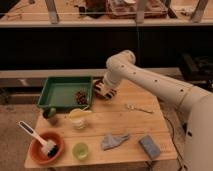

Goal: Place eraser in table surface

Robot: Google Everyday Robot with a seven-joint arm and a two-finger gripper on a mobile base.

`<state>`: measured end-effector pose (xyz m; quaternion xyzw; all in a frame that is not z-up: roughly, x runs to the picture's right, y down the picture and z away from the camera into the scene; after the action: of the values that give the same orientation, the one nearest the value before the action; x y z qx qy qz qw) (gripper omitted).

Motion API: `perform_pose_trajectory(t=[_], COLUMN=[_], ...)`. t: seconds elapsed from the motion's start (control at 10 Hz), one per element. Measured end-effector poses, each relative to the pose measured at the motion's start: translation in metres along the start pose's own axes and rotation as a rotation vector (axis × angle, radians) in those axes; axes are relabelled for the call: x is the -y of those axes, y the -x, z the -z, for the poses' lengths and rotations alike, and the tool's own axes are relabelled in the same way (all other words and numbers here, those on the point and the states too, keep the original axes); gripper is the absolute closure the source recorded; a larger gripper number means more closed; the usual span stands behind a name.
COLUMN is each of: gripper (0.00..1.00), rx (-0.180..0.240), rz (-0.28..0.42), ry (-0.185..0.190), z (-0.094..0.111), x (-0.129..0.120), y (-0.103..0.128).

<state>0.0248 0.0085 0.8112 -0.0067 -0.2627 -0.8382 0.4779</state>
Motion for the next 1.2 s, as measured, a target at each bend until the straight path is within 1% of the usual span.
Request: perform_pose_trajectory(t=[0.7,0.8,0.9,1.0,1.2], gripper=[1.0,1.0,1.0,1.0,1.0], rx=[0.002,0.004,0.008,0.016,0.049], rz=[0.002,-0.001,0.003,0.022,0.062], ry=[-0.005,-0.005,-0.002,-0.007,-0.011], z=[-0.002,-0.002,0.0,0.002,-0.004], x=[0.002,0.004,0.007,0.017,0.025], y=[0.003,0.007,0.016,0.029,0.051])
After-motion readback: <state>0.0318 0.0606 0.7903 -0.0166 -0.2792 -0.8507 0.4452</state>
